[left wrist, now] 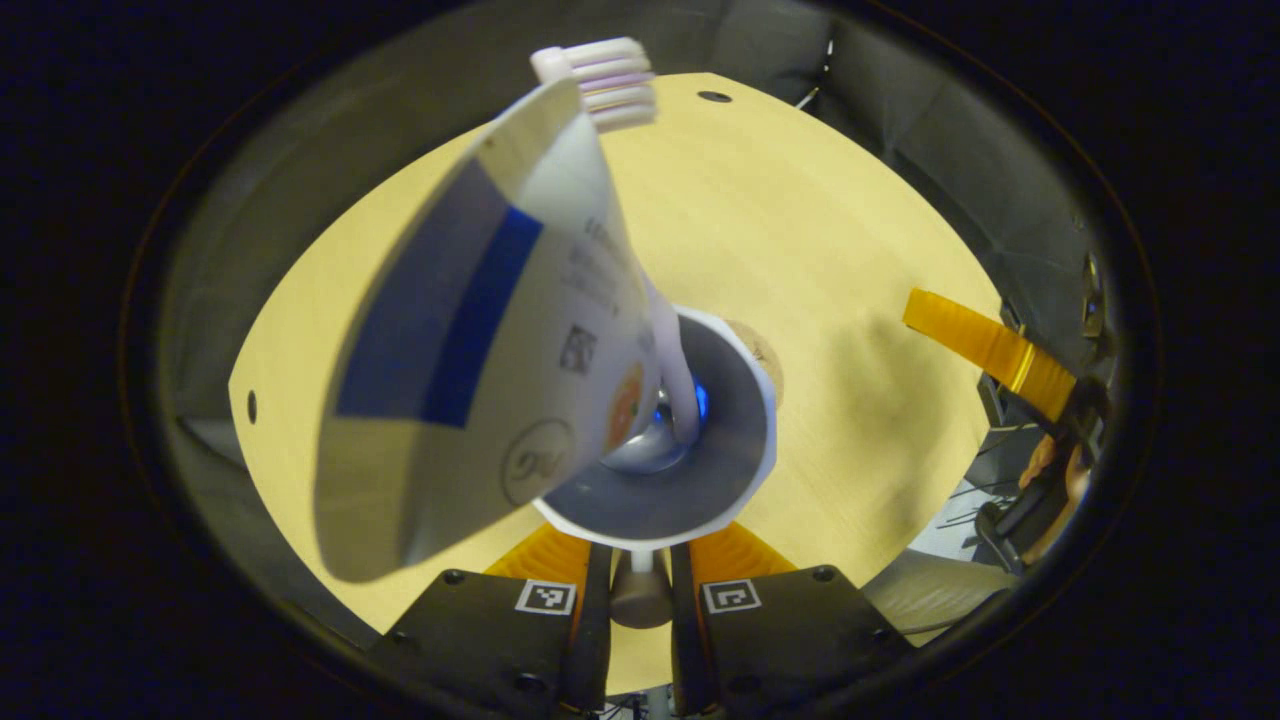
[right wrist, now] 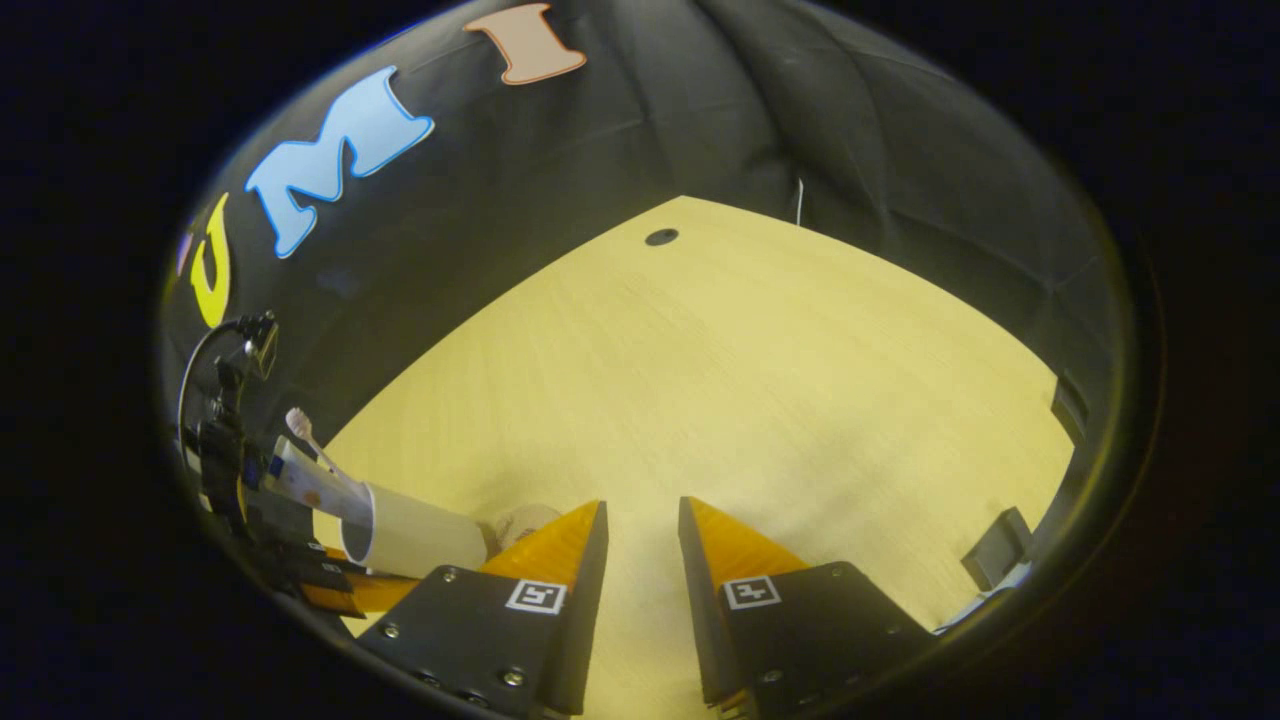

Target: Put the toothbrush and toothpaste on the desktop into the cup, then pick up the cup and place it on the coaster on the desktop.

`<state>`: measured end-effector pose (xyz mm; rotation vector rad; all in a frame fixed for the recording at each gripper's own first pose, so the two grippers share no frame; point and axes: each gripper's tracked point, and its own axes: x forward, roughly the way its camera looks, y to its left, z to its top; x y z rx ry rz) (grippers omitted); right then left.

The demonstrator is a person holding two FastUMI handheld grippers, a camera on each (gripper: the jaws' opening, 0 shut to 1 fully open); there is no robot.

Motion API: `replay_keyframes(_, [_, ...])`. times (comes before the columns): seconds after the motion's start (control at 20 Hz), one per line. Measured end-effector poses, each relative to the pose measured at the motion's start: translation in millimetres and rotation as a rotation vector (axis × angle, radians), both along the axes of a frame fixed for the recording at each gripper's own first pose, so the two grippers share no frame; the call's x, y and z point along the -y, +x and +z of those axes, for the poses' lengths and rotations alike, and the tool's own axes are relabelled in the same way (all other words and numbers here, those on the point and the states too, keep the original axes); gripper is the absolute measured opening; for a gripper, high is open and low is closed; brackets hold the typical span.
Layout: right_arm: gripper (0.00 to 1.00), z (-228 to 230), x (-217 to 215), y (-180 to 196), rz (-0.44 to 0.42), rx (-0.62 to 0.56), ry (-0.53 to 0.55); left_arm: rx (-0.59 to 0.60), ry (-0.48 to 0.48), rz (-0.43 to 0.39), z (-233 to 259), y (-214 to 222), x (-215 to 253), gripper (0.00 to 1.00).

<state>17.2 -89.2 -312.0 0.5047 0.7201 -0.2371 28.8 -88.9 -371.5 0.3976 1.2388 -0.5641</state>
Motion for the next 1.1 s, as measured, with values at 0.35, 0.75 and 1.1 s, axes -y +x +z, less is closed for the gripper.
replay_keyframes(0.35, [0.42, 3.4, 19.4, -16.0, -0.048, -0.011, 0.010, -0.004, -0.001, -0.070, 0.2, 12.2, 28.3, 0.32])
replay_keyframes(0.75, [0.43, -7.8, 41.4, -27.8, -0.092, -0.030, 0.024, -0.024, 0.031, -0.071, -22.0, 16.9, 19.7, 0.32])
replay_keyframes(1.1, [0.43, -12.1, 38.2, -25.2, -0.080, -0.025, 0.033, 0.002, 0.049, -0.093, -14.8, 13.8, 21.6, 0.38])
